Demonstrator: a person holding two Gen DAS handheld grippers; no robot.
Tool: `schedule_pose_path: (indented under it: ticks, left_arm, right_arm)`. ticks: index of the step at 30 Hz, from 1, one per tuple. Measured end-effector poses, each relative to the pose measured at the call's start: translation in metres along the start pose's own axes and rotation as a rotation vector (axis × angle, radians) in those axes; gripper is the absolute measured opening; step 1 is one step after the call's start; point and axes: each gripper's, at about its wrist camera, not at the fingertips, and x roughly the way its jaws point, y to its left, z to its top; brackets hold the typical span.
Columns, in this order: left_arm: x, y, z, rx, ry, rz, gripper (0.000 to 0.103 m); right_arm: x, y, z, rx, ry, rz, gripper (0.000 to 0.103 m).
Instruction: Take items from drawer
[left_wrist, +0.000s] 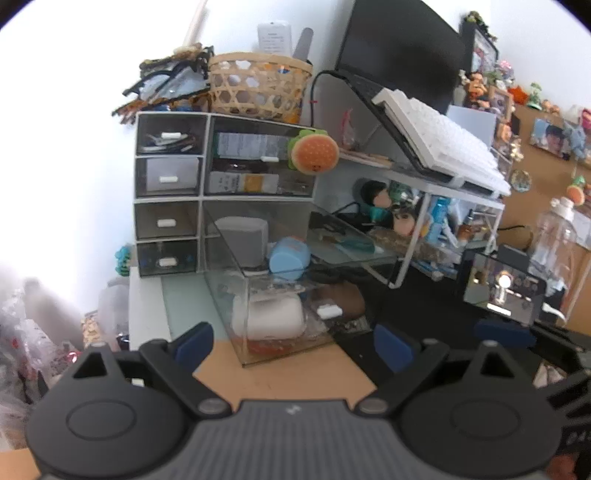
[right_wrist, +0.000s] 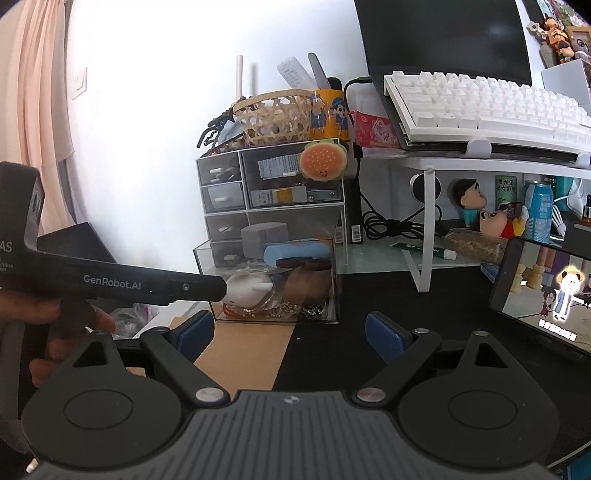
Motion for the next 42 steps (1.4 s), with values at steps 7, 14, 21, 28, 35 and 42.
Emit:
schedule_pose_path:
  ticks: [7,14,21,28,35,42]
  left_arm:
    - [-0.002,0.009,-0.009,-0.014,-0.021,-0.031,0.096]
    - [0.002,0.017,-0.025,-0.041,0.000,-0.055,0.096]
    - [-0.001,0.027,-0.028,-0.067,-0.024,-0.060,0.096]
    - [-0.002,0.036,-0.028,-0.088,-0.036,-0.071,0.096]
    - [-0.007,0.042,-0.026,-0.098,-0.050,-0.067,0.096]
    - [-0.004,0.039,-0.029,-0.078,-0.044,-0.062,0.097]
  right_arm:
    - [0.007,0.004,-0.003,0.009,0.009,0.003,0.092]
    - [0.011,0.006,-0.006,0.011,-0.011,-0.019,0.092]
    - [0.015,0.007,-0.004,0.017,-0.013,-0.036,0.092]
    - [0.027,0.015,-0.007,-0.010,0.014,-0.040,0.092]
    - [0.040,0.016,-0.007,-0.003,0.037,-0.057,0.092]
    - [0.041,0.024,-0.001,-0.005,0.041,-0.068,0.091]
